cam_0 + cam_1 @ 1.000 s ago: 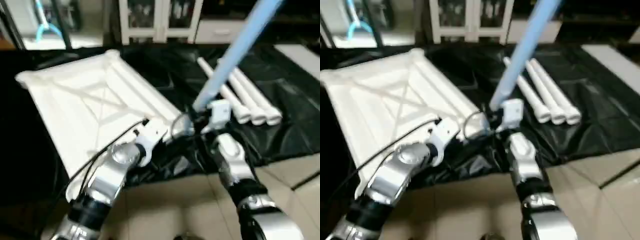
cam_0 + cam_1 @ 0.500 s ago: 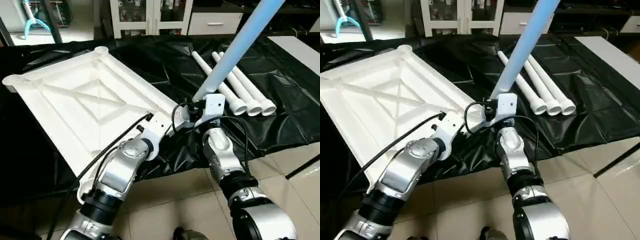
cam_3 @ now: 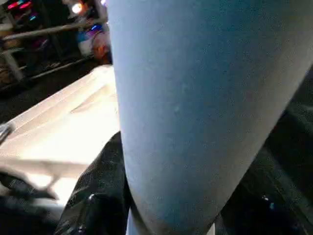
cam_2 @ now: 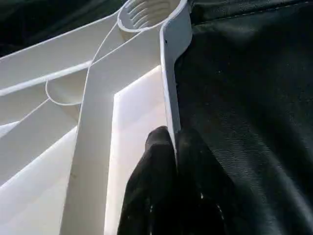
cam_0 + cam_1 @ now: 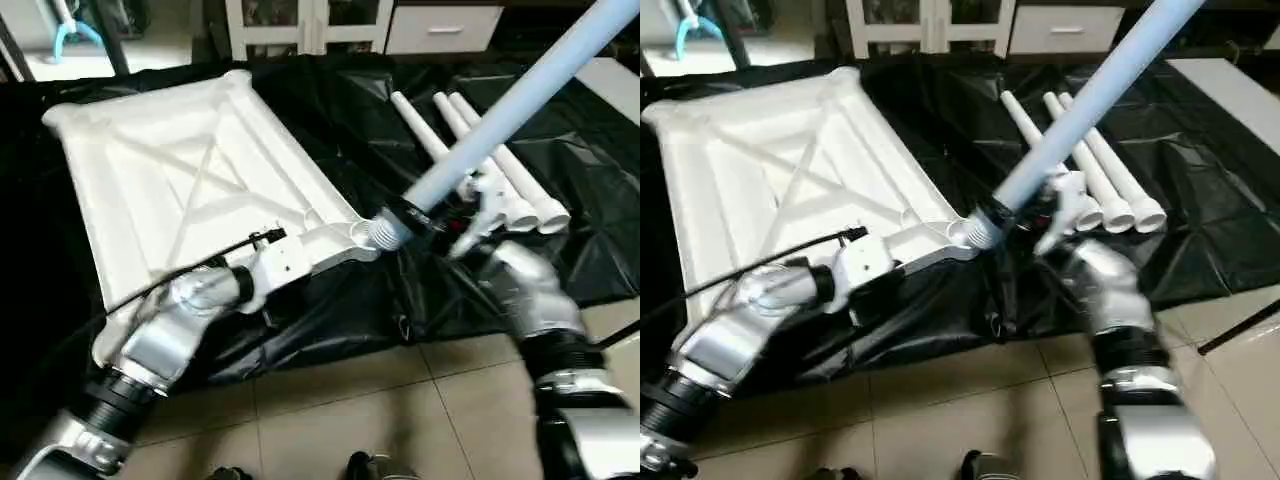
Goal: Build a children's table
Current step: Insert table leg to table base
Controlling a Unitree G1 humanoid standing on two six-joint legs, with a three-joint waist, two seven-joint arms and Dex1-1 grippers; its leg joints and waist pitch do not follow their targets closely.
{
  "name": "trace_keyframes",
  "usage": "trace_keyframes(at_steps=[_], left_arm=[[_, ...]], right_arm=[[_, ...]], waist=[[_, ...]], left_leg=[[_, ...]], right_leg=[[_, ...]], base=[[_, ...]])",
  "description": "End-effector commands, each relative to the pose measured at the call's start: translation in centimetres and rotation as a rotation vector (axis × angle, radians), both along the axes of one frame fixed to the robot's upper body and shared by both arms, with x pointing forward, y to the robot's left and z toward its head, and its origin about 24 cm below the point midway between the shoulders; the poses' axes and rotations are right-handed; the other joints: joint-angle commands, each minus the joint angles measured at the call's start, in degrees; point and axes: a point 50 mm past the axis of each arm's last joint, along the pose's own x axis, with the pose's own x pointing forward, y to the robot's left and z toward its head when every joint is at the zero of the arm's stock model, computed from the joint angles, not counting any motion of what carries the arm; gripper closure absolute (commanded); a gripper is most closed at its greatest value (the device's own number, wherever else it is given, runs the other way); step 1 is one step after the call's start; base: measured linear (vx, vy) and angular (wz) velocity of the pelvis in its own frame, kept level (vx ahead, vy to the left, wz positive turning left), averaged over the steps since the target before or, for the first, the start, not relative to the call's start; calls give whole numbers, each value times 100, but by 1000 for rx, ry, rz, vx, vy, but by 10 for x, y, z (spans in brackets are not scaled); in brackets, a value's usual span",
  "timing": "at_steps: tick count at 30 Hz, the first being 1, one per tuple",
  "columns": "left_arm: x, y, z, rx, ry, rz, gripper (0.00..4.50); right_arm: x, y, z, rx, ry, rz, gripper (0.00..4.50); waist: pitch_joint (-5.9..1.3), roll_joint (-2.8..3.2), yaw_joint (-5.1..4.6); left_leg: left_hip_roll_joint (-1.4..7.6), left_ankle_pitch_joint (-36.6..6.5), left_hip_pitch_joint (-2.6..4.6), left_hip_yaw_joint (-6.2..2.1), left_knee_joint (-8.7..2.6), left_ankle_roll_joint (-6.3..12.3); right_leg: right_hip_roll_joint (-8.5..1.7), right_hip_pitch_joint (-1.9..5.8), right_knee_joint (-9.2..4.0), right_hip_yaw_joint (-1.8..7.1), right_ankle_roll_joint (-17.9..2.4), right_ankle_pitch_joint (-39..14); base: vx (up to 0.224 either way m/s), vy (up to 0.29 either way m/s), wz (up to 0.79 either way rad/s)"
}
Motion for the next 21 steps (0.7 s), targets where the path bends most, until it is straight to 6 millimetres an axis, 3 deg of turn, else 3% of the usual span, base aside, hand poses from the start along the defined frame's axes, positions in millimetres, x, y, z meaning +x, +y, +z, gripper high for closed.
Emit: trace_keyframes(at_steps=[1,2,4,6,8,10,12,13,14,17,21], left_arm=[[-8,0,-20,71,98,-68,450],[-9,-2,-20,59,117,-112,450],[-10,-4,-20,49,124,-133,450],[-12,-7,-18,25,153,-196,450],[-14,-8,-18,16,172,-240,450],[-16,-10,-18,10,187,-266,450],[-17,-10,-18,8,196,-279,450],[-20,-11,-18,0,223,-314,450],[-21,-11,-18,-2,230,-324,450],[-22,-10,-20,22,219,-338,450],[-20,-9,-20,23,203,-326,450]], right_arm=[[-5,-4,-3,-34,34,104,264],[-9,-7,-5,-95,58,194,264],[-10,-7,-5,-116,62,224,264],[-7,-8,-2,-108,50,229,264],[-4,-7,4,-66,31,234,264],[-2,-6,8,-45,16,246,264],[-2,-5,9,-43,6,251,264],[0,-3,14,-26,-18,270,264],[0,-2,16,-19,-25,276,264],[2,-1,21,1,-33,292,264],[-2,0,10,-60,-11,329,264]], waist=[[-462,35,-4],[-477,-5,25],[-445,1,43],[-412,-13,32],[-365,-19,20],[-343,-29,22],[-334,1,47],[-313,-40,63],[-328,-32,83],[-314,-37,102],[-314,-53,135]], left_leg=[[148,40,66,16,-226,939],[129,374,63,53,-169,1202],[160,260,58,57,-174,1305],[185,-63,64,56,-193,1210],[211,-513,94,52,-236,957],[221,-728,119,61,-251,785],[245,-900,167,93,-261,669],[251,-947,167,113,-268,618],[261,-899,158,129,-268,590],[262,-742,150,150,-263,599],[249,-654,130,164,-245,636]], right_leg=[[-193,353,-82,183,-1735,615],[-180,345,-21,196,-1851,1194],[-212,341,-32,188,-1861,980],[-232,325,-82,187,-1809,337],[-223,284,-157,187,-1706,-503],[-209,250,-189,195,-1630,-824],[-198,210,-208,198,-1599,-947],[-193,197,-208,199,-1566,-1009],[-192,216,-180,198,-1523,-967],[-185,201,-149,201,-1467,-847],[-210,213,-144,212,-1439,-778]], base=[[59,-16,-4],[0,0,0],[0,0,0],[0,0,0],[0,0,0],[0,0,0],[0,0,0],[0,0,0],[0,0,0],[0,0,0],[0,0,0]])
